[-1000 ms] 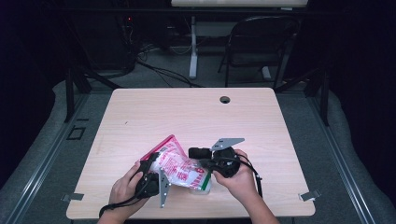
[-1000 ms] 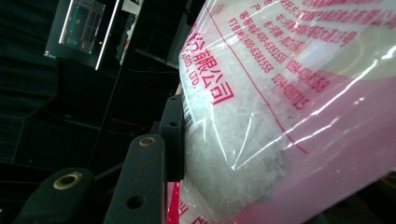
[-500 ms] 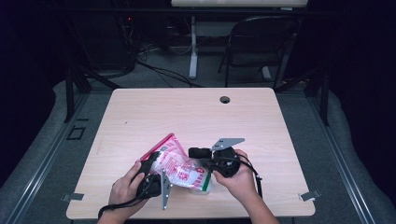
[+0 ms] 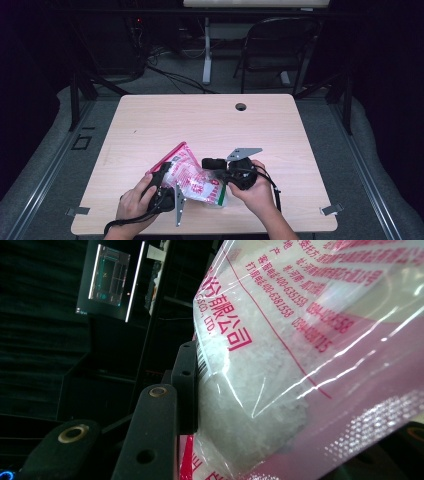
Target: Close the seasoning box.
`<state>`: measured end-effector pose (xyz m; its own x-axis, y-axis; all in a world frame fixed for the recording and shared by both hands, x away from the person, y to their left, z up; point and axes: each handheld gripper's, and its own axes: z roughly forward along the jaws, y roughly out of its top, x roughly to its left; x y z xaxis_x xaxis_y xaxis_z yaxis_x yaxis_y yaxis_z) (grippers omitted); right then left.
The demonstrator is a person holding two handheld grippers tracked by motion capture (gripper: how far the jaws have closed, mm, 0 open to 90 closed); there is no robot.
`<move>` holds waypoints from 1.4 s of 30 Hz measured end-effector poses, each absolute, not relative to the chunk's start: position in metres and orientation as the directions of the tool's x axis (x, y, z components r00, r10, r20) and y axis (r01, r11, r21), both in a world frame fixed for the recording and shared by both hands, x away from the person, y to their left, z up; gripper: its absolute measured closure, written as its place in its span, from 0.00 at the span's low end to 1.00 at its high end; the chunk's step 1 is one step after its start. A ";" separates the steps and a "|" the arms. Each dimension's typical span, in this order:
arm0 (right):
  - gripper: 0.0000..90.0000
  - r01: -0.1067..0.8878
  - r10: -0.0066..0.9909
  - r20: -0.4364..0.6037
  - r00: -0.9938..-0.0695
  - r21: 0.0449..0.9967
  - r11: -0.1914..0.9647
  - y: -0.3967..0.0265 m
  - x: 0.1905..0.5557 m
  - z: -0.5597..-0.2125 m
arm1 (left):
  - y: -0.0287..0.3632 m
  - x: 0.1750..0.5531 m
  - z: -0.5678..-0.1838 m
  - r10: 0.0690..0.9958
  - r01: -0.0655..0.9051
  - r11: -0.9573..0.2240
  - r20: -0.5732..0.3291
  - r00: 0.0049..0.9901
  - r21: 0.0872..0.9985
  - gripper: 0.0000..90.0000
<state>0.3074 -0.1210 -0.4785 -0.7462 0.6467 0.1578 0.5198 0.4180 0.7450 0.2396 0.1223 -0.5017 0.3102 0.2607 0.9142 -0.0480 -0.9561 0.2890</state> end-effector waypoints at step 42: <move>1.00 0.528 0.657 0.157 -0.738 0.740 0.416 -0.122 0.309 -0.481 | 0.117 0.241 -0.493 0.135 -0.065 -0.984 0.937 0.323 0.164 0.75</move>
